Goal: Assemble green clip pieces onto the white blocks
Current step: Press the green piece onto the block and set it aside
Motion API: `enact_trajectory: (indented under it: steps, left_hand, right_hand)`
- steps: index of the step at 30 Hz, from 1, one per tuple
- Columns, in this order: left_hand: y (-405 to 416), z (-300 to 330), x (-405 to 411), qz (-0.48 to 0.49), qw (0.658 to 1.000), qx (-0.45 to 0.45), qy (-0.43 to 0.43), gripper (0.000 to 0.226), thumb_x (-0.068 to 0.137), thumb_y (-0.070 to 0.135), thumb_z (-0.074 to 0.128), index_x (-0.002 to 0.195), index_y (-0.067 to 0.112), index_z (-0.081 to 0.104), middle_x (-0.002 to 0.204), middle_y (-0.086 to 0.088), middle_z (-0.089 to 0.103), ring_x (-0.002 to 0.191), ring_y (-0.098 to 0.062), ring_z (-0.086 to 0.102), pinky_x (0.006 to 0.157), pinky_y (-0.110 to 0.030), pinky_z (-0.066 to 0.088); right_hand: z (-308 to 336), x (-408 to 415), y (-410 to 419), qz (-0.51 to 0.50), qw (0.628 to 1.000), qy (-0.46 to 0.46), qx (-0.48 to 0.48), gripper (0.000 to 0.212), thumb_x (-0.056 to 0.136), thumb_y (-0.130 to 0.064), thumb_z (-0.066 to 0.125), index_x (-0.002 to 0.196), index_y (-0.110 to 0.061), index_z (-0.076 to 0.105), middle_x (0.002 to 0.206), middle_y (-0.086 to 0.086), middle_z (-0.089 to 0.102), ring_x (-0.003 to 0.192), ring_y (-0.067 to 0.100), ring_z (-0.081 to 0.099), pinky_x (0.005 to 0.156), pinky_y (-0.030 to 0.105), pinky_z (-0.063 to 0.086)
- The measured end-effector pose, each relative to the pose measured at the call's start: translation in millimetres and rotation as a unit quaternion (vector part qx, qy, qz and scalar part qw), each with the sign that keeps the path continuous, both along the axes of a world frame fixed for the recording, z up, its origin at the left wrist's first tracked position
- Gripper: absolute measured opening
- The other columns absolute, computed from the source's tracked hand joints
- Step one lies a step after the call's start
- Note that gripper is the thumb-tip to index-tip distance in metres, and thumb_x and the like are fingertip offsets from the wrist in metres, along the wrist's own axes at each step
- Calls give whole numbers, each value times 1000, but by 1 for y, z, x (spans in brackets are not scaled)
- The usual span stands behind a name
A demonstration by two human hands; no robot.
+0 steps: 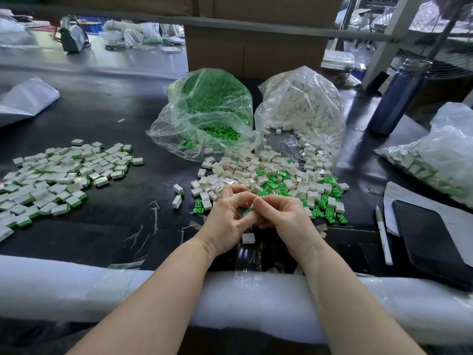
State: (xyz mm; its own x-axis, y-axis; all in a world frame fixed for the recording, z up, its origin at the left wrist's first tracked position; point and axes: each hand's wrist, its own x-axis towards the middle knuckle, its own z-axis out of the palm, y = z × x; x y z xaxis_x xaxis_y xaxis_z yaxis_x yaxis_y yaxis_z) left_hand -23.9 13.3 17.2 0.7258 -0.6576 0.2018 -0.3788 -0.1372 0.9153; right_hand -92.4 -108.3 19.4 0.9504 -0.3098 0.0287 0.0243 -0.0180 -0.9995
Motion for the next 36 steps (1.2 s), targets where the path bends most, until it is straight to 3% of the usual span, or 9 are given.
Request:
enact_trajectory:
  steps: [7, 15, 20, 23, 36]
  left_hand:
    - [0, -1, 1, -11, 1000, 23, -18, 12, 86, 9, 62, 89, 21, 62, 113, -6, 41, 102, -8, 45, 87, -6, 37]
    - [-1, -3, 2, -19, 999, 22, -27, 20, 87, 8, 60, 86, 28, 59, 110, -3, 41, 96, -4, 45, 87, -10, 40]
    - [0, -3, 2, -25, 1000, -4, -6, 25, 86, 8, 61, 83, 32, 57, 108, -2, 41, 94, -9, 48, 89, -19, 44]
    - [-1, -4, 3, -25, 1000, 4, -17, 22, 86, 6, 61, 83, 28, 58, 107, -1, 41, 91, -6, 47, 86, -15, 42]
    - [-1, -6, 3, -27, 999, 20, -36, 27, 83, 1, 58, 83, 27, 57, 103, 5, 40, 94, -16, 48, 88, -25, 43]
  right_hand:
    - [-2, 0, 0, -12, 1000, -7, -7, 14, 85, -21, 65, 75, -16, 75, 62, 3, 65, 60, 12, 56, 56, 18, 47]
    - [-4, 2, -1, -13, 1000, -17, -8, 15, 84, -21, 66, 74, -17, 76, 61, 4, 63, 59, 13, 54, 55, 18, 46]
    - [-5, 1, -1, 5, 1000, -15, -7, 17, 82, -29, 65, 80, -15, 74, 70, 7, 66, 66, 16, 58, 60, 19, 50]
    - [-5, 1, -1, 4, 1000, -11, -7, 18, 79, -31, 66, 77, -15, 74, 66, 4, 65, 63, 14, 57, 58, 19, 48]
    - [-3, 1, 0, -23, 999, -26, -11, 13, 83, -15, 67, 74, -8, 74, 59, 9, 59, 56, 14, 50, 52, 19, 43]
